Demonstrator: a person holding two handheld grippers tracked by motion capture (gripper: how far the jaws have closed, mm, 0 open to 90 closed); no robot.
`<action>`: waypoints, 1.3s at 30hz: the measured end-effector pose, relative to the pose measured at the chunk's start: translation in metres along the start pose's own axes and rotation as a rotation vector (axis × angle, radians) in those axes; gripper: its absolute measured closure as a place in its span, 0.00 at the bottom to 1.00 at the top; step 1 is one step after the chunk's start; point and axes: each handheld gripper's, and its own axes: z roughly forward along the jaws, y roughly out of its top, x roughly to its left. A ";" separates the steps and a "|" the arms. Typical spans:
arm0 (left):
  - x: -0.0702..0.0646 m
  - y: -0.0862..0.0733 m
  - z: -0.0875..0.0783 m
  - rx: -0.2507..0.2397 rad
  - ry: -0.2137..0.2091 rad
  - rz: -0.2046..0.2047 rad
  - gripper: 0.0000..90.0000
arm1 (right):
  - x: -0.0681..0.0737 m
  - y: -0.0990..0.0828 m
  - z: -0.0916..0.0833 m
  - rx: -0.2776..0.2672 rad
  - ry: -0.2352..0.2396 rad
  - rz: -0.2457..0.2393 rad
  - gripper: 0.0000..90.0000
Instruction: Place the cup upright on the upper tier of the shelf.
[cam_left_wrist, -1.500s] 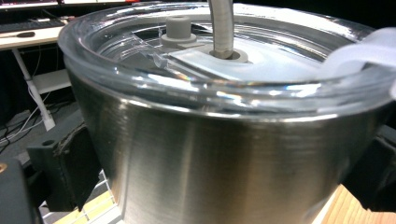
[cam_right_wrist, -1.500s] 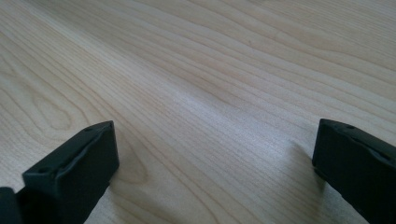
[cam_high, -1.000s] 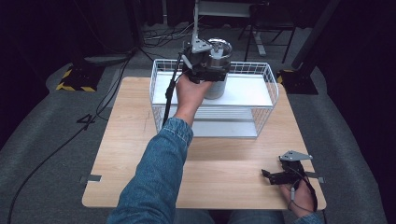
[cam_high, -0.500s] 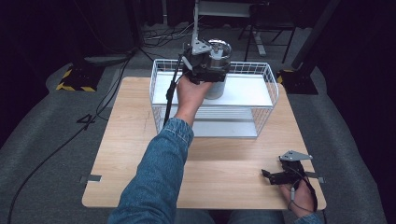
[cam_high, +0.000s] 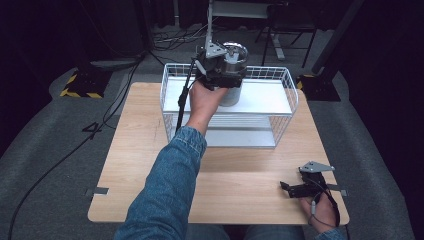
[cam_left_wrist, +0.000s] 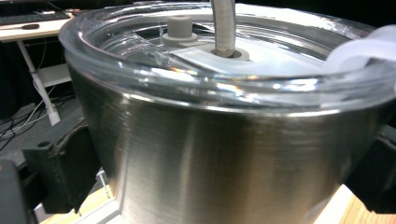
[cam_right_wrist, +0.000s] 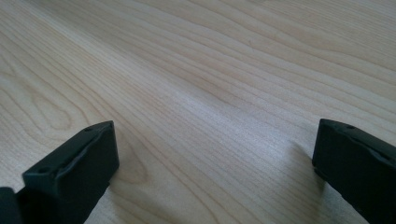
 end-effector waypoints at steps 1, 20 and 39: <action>0.000 0.000 -0.001 -0.001 0.004 0.002 0.00 | 0.000 0.000 0.000 0.000 0.000 0.000 0.00; -0.001 -0.002 -0.030 -0.050 -0.038 0.004 0.00 | 0.000 0.001 0.000 0.001 0.001 -0.003 0.00; -0.018 -0.008 -0.092 -0.100 -0.078 0.031 0.00 | -0.001 0.001 0.001 0.002 0.011 -0.012 0.00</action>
